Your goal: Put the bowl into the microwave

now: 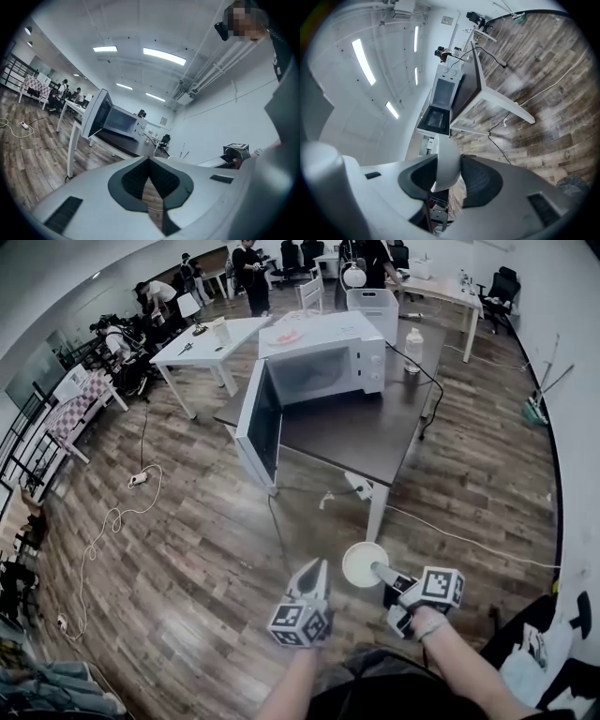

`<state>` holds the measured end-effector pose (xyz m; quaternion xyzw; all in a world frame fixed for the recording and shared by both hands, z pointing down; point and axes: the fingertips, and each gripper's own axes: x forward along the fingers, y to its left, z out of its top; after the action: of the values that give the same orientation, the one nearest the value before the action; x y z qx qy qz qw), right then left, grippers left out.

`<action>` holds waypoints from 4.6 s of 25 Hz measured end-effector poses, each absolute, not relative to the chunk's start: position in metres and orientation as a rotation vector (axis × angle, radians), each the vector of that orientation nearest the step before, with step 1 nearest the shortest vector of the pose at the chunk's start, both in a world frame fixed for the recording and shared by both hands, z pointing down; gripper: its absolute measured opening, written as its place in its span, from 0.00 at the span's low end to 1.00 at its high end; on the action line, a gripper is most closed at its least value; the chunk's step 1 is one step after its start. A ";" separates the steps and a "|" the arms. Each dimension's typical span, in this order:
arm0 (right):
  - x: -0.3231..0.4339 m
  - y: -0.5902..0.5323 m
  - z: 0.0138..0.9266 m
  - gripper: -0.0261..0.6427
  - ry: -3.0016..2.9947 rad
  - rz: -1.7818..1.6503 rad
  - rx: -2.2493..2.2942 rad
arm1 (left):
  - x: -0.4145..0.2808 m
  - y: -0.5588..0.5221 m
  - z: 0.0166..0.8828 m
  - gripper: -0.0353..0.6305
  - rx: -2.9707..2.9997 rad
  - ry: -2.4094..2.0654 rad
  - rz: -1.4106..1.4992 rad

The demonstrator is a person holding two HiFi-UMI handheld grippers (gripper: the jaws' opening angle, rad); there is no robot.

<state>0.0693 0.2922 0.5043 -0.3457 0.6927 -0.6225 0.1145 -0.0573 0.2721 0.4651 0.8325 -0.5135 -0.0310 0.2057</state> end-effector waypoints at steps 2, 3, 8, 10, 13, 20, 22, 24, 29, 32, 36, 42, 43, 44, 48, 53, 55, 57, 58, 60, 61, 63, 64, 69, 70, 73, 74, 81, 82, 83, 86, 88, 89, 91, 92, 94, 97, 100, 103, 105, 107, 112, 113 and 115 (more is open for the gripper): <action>0.070 0.283 0.505 0.26 2.042 -1.834 -1.004 | -0.055 0.265 0.467 0.05 2.312 -1.449 -0.097; 0.071 0.279 0.506 0.26 2.044 -1.838 -1.003 | -0.054 0.261 0.468 0.05 2.309 -1.456 -0.100; 0.078 0.267 0.511 0.26 2.026 -1.854 -1.020 | -0.043 0.251 0.471 0.05 2.313 -1.469 -0.089; 0.079 0.260 0.510 0.26 2.024 -1.842 -1.026 | -0.039 0.246 0.471 0.05 2.313 -1.475 -0.089; 0.080 0.254 0.509 0.26 2.017 -1.836 -1.041 | -0.032 0.243 0.471 0.05 2.312 -1.476 -0.083; 0.083 0.234 0.506 0.26 2.024 -1.826 -1.068 | -0.024 0.231 0.468 0.05 2.323 -1.491 -0.067; 0.085 0.227 0.506 0.26 2.017 -1.825 -1.074 | -0.024 0.225 0.467 0.05 2.331 -1.495 -0.058; 0.088 0.219 0.505 0.26 2.012 -1.820 -1.078 | -0.024 0.216 0.468 0.05 2.330 -1.489 -0.054; 0.097 0.196 0.507 0.26 1.971 -1.823 -1.103 | -0.018 0.189 0.473 0.05 2.335 -1.454 -0.043; 0.103 0.174 0.509 0.26 1.965 -1.809 -1.121 | -0.014 0.165 0.476 0.05 2.341 -1.440 -0.050; 0.106 0.145 0.516 0.26 1.986 -1.808 -1.136 | -0.006 0.135 0.481 0.05 2.356 -1.401 -0.028; 0.090 0.102 0.520 0.26 1.944 -1.859 -1.155 | -0.015 0.082 0.484 0.05 2.353 -1.382 -0.015; 0.087 0.093 0.519 0.26 1.946 -1.857 -1.149 | -0.016 0.072 0.483 0.05 2.354 -1.379 -0.017; 0.085 0.084 0.519 0.26 1.946 -1.855 -1.145 | -0.017 0.063 0.483 0.05 2.354 -1.375 -0.020; 0.077 0.046 0.516 0.26 1.964 -1.832 -1.135 | -0.024 0.028 0.482 0.05 2.348 -1.371 -0.031; 0.062 0.011 0.515 0.26 1.964 -1.836 -1.137 | -0.037 -0.009 0.482 0.05 2.344 -1.377 -0.051; 0.057 0.000 0.516 0.26 1.964 -1.836 -1.136 | -0.043 -0.022 0.483 0.05 2.342 -1.380 -0.056; 0.053 -0.011 0.517 0.26 1.956 -1.837 -1.136 | -0.047 -0.034 0.483 0.05 2.342 -1.382 -0.058; 0.051 -0.017 0.517 0.26 1.956 -1.833 -1.136 | -0.049 -0.040 0.483 0.05 2.343 -1.383 -0.057; 0.048 -0.027 0.517 0.26 1.960 -1.822 -1.125 | -0.052 -0.047 0.484 0.05 2.340 -1.382 -0.055; 0.046 -0.031 0.516 0.26 1.959 -1.818 -1.117 | -0.053 -0.050 0.485 0.05 2.338 -1.383 -0.057; 0.044 -0.038 0.516 0.26 1.959 -1.813 -1.101 | -0.055 -0.055 0.486 0.05 2.332 -1.384 -0.066; 0.043 -0.041 0.516 0.26 1.958 -1.815 -1.094 | -0.056 -0.057 0.487 0.05 2.329 -1.385 -0.071; 0.038 -0.060 0.519 0.26 1.953 -1.836 -1.101 | -0.061 -0.072 0.492 0.05 2.308 -1.402 -0.073; 0.036 -0.065 0.519 0.26 1.955 -1.836 -1.097 | -0.062 -0.074 0.492 0.05 2.308 -1.406 -0.072; 0.033 -0.078 0.521 0.26 1.970 -1.838 -1.084 | -0.066 -0.082 0.491 0.05 2.310 -1.424 -0.071; 0.031 -0.082 0.522 0.26 1.975 -1.842 -1.078 | -0.067 -0.086 0.490 0.05 2.310 -1.432 -0.070; 0.025 -0.120 0.523 0.26 1.988 -1.867 -1.044 | -0.070 -0.117 0.491 0.05 2.314 -1.473 -0.046; 0.025 -0.126 0.523 0.26 2.008 -1.855 -1.040 | -0.071 -0.121 0.491 0.05 2.312 -1.480 -0.045; 0.024 -0.131 0.523 0.26 2.028 -1.844 -1.041 | -0.071 -0.125 0.491 0.05 2.308 -1.486 -0.045; 0.022 -0.144 0.522 0.26 2.041 -1.842 -1.043 | -0.074 -0.139 0.492 0.05 2.302 -1.502 -0.046; 0.022 -0.152 0.522 0.26 2.036 -1.849 -1.041 | -0.075 -0.148 0.492 0.05 2.297 -1.513 -0.049; 0.022 -0.155 0.522 0.26 2.034 -1.853 -1.041 | -0.075 -0.152 0.491 0.05 2.293 -1.519 -0.052; 0.023 -0.162 0.522 0.26 2.032 -1.862 -1.044 | -0.075 -0.159 0.491 0.05 2.287 -1.530 -0.061; 0.023 -0.166 0.522 0.26 2.033 -1.861 -1.038 | -0.075 -0.162 0.491 0.05 2.287 -1.536 -0.064; 0.021 -0.175 0.523 0.26 2.034 -1.859 -1.026 | -0.076 -0.168 0.493 0.05 2.287 -1.545 -0.065; 0.019 -0.189 0.525 0.26 2.036 -1.860 -1.034 | -0.078 -0.181 0.496 0.05 2.280 -1.560 -0.053; 0.017 -0.204 0.522 0.26 2.036 -1.837 -1.024 | -0.077 -0.194 0.494 0.05 2.293 -1.565 -0.050; 0.015 -0.220 0.519 0.26 2.049 -1.813 -1.019 | -0.078 -0.207 0.491 0.05 2.302 -1.574 -0.061; 0.013 -0.229 0.518 0.26 2.050 -1.805 -1.015 | -0.079 -0.214 0.490 0.05 2.304 -1.579 -0.066; 0.011 -0.237 0.517 0.26 2.041 -1.805 -1.016 | -0.080 -0.220 0.489 0.05 2.306 -1.584 -0.072; 0.008 -0.255 0.517 0.26 2.028 -1.812 -1.033 | -0.082 -0.233 0.488 0.05 2.295 -1.595 -0.098; 0.007 -0.259 0.517 0.26 2.026 -1.813 -1.035 | -0.082 -0.236 0.488 0.05 2.294 -1.596 -0.101; 0.004 -0.267 0.517 0.26 2.022 -1.813 -1.034 | -0.082 -0.241 0.489 0.05 2.294 -1.596 -0.106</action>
<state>0.0045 -0.2666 0.5166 -0.3534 0.6909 -0.6196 0.1177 -0.0822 -0.2408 0.4886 0.8080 -0.5623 -0.0374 0.1718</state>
